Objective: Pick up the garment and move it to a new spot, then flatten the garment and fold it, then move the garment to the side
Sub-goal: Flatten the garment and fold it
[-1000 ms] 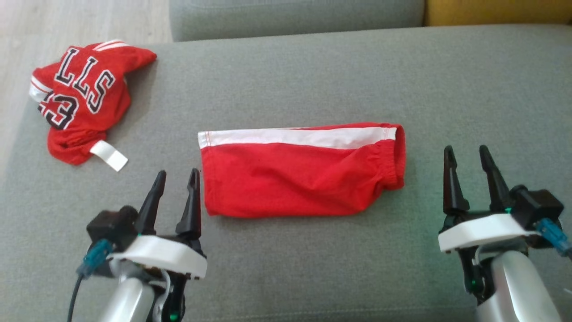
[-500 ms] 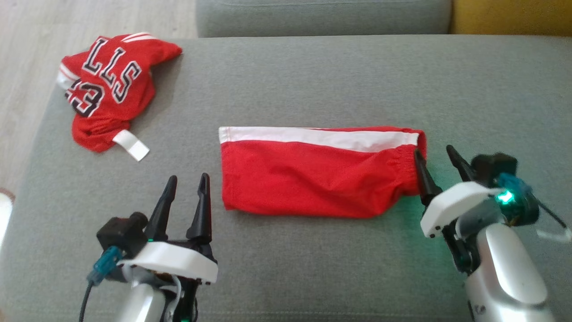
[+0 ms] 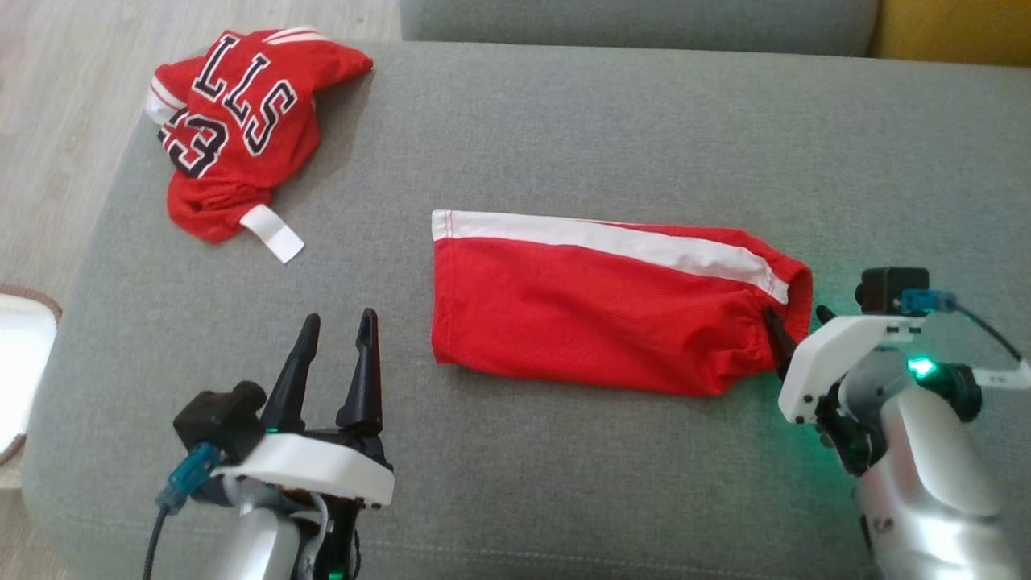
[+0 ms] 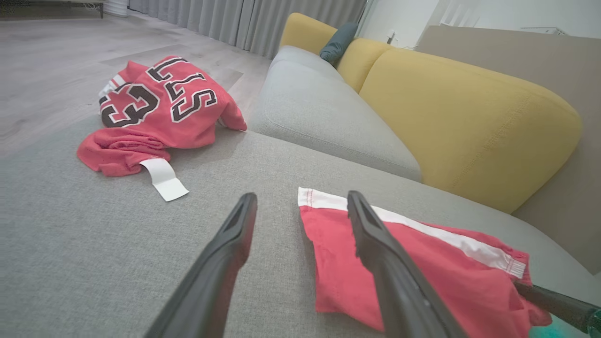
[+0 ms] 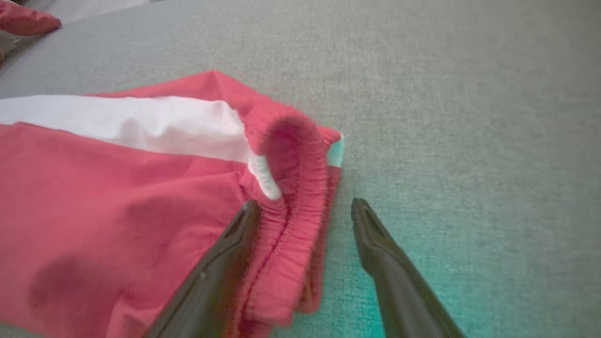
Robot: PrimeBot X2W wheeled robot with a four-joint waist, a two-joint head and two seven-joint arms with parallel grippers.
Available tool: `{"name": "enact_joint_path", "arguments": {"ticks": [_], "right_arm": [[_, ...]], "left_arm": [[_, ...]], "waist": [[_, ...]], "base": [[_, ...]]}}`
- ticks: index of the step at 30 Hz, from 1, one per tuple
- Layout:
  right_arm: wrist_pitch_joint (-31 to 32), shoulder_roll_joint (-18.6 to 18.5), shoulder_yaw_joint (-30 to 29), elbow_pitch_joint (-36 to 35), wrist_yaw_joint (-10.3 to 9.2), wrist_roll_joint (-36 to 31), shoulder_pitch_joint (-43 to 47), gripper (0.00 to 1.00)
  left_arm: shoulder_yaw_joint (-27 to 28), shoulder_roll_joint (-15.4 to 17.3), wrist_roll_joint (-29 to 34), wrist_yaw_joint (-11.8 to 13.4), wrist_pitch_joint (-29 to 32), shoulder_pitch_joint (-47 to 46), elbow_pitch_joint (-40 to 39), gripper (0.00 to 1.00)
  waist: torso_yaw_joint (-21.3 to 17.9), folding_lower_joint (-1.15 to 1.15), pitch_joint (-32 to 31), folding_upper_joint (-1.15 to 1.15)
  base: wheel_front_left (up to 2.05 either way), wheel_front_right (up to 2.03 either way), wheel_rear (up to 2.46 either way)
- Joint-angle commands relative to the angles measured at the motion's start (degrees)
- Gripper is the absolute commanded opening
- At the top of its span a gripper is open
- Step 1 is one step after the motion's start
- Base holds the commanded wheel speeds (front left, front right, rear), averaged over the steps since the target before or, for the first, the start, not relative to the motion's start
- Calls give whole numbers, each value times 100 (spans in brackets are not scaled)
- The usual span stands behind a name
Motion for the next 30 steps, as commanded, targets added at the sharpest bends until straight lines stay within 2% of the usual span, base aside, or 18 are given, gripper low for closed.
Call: {"name": "enact_joint_path", "arguments": {"ticks": [1, 6, 7, 8, 10, 11, 12, 16, 24, 27, 30], "right_arm": [[99, -32, 122, -74, 42, 100, -275, 100], [708, -64, 192, 276, 42, 713, -478, 100], [880, -105, 217, 346, 42, 940, -545, 71], [935, -140, 235, 364, 42, 1027, -576, 49], [1012, -210, 305, 377, 42, 1164, -631, 28], [1044, -240, 346, 375, 42, 1226, -655, 4], [1077, -271, 391, 366, 42, 1286, -679, 0], [1234, -507, 599, 216, 42, 1567, -763, 0], [1684, -1449, 680, -330, 42, 1758, -840, 0], [1816, -1619, 676, -506, 42, 1801, -830, 0], [1866, -1621, 692, -610, 42, 1830, -805, 0]], "left_arm": [[219, -18, 71, -31, -70, -221, -171, 100], [278, -63, 136, -74, -70, -265, -148, 100], [299, -74, 154, -89, -70, -282, -141, 100], [308, -78, 162, -100, -70, -290, -138, 100], [323, -85, 181, -119, -70, -308, -128, 100], [330, -88, 191, -125, -70, -315, -123, 100], [339, -91, 201, -130, -70, -319, -119, 100], [354, -97, 237, -155, -70, -323, -98, 100], [375, -103, 283, -195, -70, -330, -101, 100], [359, -104, 287, -198, -70, -338, -106, 100], [354, -105, 284, -196, -70, -348, -104, 100]], "waist": [[31, 0, 47, 0], [52, 0, 135, 0], [46, 0, 165, 0], [41, 0, 180, 0], [23, 0, 199, 0], [8, 0, 204, 0], [-13, 0, 205, 0], [-92, 0, 196, 0], [-276, 0, 201, 0], [-340, 0, 219, 0], [-383, 0, 225, 0]], "base": [[0, 0, 0], [0, 0, 0], [0, 0, 0], [0, 0, 0], [0, 0, 0], [0, 0, 0], [0, 0, 0], [0, 0, 0], [0, 0, 0], [0, 0, 0], [0, 0, 0]]}}
